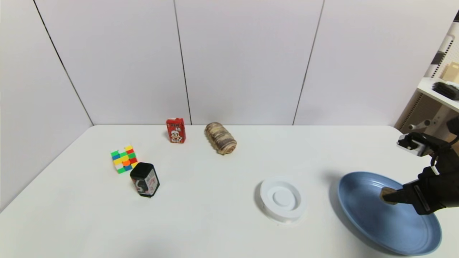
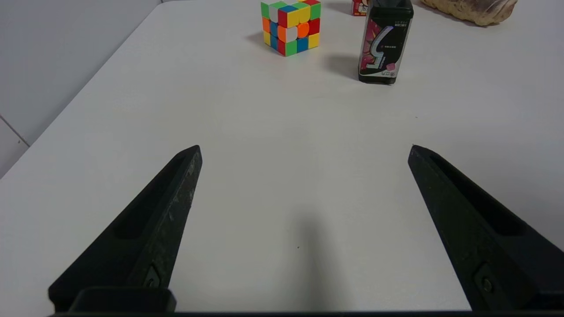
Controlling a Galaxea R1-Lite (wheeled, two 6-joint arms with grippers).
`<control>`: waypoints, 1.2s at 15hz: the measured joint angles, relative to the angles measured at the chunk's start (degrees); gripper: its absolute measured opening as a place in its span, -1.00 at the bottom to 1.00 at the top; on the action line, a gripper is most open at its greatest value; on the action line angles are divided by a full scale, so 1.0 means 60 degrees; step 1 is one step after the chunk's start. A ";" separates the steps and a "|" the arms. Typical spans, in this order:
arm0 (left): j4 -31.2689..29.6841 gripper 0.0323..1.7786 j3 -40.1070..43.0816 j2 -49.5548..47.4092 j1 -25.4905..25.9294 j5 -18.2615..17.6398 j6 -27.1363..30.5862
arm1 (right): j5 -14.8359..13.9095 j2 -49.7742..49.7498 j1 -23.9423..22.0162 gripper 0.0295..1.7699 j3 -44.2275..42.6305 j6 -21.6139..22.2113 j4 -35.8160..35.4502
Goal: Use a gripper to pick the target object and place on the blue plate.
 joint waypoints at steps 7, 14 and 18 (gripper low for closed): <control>-0.0004 0.90 0.0000 0.0000 0.0000 -0.0004 0.0000 | -0.0008 -0.0120 0.0004 0.41 -0.0254 0.0095 -0.0006; -0.0004 0.90 0.0000 0.0000 0.0000 -0.0004 0.0000 | 0.0620 -0.4084 0.0534 0.72 0.0354 0.0331 -0.0130; -0.0004 0.90 0.0000 0.0000 0.0000 -0.0004 0.0004 | 0.0969 -0.7337 0.0725 0.80 0.2278 0.0299 -0.0203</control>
